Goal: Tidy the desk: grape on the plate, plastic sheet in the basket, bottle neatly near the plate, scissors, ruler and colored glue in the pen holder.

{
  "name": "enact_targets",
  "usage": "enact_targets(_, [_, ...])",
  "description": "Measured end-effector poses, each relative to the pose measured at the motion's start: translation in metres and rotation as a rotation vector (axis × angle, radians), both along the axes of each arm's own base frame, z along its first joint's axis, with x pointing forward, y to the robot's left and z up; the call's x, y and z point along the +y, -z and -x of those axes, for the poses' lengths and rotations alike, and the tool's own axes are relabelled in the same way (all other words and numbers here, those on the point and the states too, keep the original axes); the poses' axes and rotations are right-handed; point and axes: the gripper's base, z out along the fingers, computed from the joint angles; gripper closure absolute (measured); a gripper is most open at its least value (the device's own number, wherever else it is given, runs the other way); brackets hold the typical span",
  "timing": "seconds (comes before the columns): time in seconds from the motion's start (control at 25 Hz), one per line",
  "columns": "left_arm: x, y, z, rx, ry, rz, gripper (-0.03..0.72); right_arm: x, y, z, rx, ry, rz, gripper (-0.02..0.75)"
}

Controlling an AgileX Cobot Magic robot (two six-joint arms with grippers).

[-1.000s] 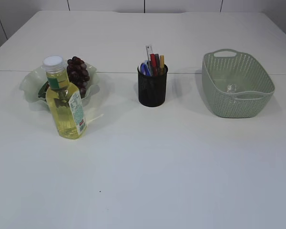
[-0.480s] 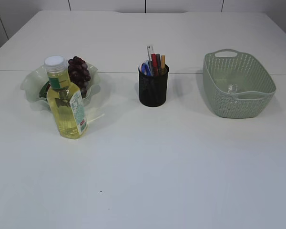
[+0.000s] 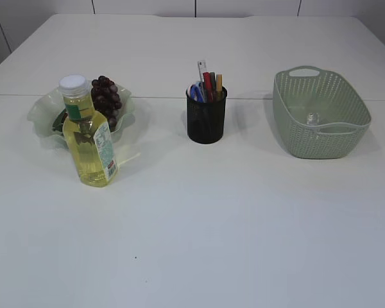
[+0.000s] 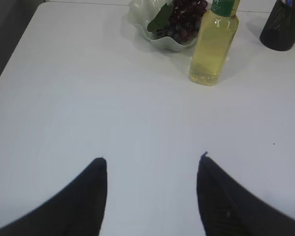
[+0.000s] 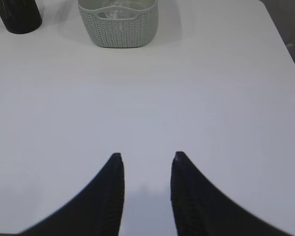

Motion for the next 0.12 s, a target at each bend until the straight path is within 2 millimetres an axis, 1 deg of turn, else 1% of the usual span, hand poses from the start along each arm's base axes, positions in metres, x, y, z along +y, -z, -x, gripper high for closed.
enact_targets(0.12, [0.0000,0.0000,0.0000,0.000,0.000,0.000,0.265,0.0000,0.0000,0.0000,0.000,0.000,0.000,0.465])
